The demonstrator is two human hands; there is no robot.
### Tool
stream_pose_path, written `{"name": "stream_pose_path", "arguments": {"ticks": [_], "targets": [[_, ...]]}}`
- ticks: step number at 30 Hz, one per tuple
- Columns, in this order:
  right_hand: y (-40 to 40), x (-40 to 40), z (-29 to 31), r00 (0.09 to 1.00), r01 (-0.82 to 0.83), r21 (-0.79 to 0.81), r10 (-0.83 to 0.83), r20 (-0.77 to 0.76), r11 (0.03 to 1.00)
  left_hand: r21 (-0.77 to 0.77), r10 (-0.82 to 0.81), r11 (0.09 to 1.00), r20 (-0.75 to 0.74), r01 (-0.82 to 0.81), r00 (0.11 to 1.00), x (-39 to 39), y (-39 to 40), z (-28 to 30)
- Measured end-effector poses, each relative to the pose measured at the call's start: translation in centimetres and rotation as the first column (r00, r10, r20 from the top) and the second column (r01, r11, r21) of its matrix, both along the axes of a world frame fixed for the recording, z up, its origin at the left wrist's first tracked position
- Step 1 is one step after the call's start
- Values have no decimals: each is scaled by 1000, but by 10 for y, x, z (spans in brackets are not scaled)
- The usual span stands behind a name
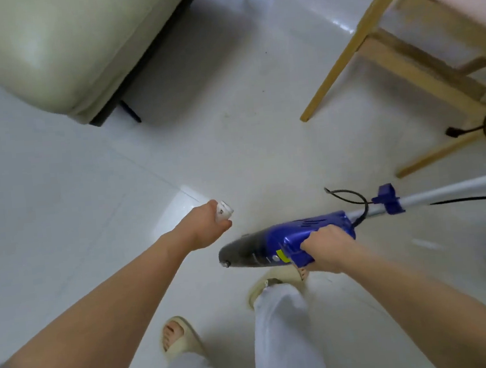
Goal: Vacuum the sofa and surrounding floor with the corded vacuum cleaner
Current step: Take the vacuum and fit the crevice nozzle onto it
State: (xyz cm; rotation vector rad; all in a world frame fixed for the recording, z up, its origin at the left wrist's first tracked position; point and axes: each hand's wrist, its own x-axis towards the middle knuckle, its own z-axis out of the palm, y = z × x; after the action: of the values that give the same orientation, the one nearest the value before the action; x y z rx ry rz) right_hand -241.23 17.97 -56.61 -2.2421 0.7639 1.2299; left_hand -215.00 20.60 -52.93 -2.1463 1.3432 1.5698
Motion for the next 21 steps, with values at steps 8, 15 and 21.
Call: {"name": "stream_pose_path", "arguments": {"ticks": [8,15,21], "targets": [[114,97,-57,991,62,-39,-57,118,997,-57,-65,996,60,69,996,81,131,-49],[176,134,-156,955,166,-88,-138,263,982,-199,-205,942,296,270,933,109,195,-166],[204,133,-237,879,316,-71,-263,397,946,-348,-62,919,339,186,939,110,208,-245]]}}
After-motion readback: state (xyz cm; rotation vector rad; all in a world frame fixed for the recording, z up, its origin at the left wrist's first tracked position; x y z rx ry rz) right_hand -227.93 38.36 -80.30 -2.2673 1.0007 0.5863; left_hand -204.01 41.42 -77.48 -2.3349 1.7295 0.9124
